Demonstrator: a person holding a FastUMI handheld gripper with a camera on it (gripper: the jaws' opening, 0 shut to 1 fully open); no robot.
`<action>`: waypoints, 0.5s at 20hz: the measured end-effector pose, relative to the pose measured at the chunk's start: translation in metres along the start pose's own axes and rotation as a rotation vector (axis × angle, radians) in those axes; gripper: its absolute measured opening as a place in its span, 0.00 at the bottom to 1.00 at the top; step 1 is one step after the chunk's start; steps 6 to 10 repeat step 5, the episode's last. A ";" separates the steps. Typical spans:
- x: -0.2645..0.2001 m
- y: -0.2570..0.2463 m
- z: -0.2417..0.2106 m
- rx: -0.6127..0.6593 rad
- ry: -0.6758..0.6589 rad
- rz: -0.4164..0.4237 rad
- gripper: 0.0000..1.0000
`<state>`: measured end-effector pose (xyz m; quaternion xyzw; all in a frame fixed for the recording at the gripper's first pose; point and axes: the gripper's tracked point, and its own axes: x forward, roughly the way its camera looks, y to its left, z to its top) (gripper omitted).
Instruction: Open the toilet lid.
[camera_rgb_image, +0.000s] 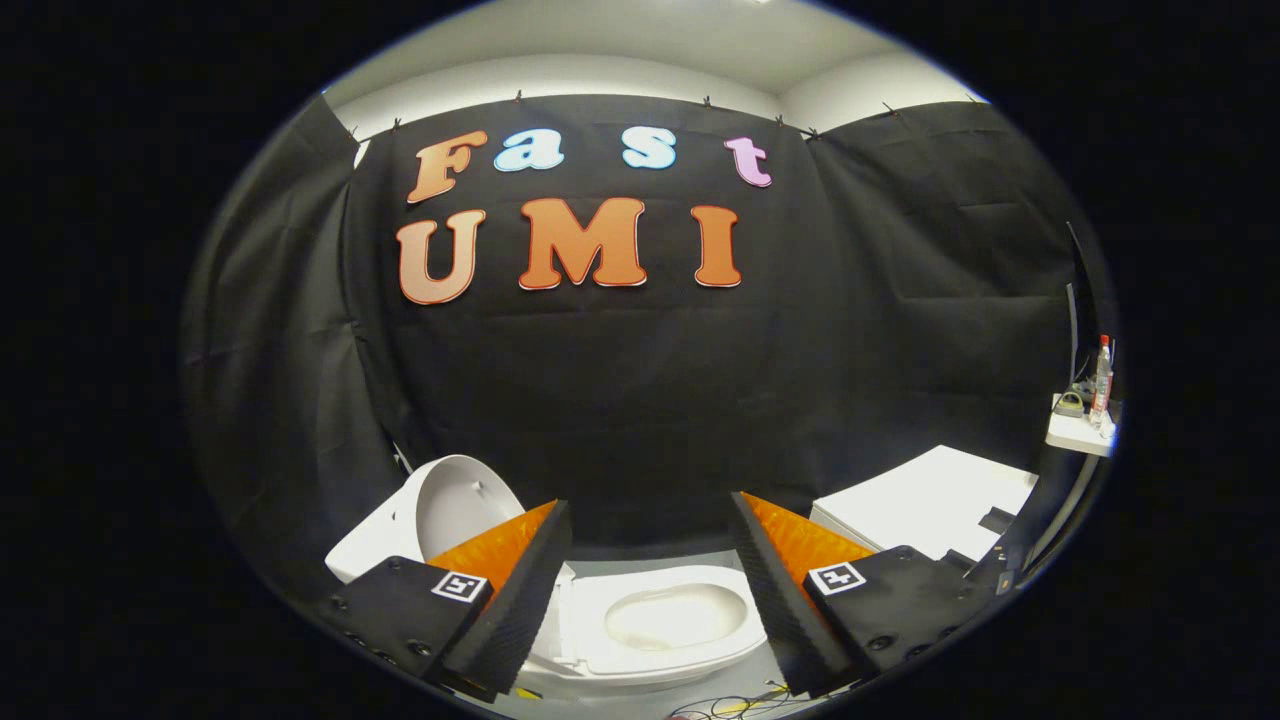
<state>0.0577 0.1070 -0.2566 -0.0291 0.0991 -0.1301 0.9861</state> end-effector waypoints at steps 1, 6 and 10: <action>-0.001 0.002 -0.001 0.002 0.003 0.004 1.00; -0.001 -0.001 0.001 -0.003 -0.008 -0.001 1.00; -0.001 -0.001 0.001 -0.003 -0.008 -0.001 1.00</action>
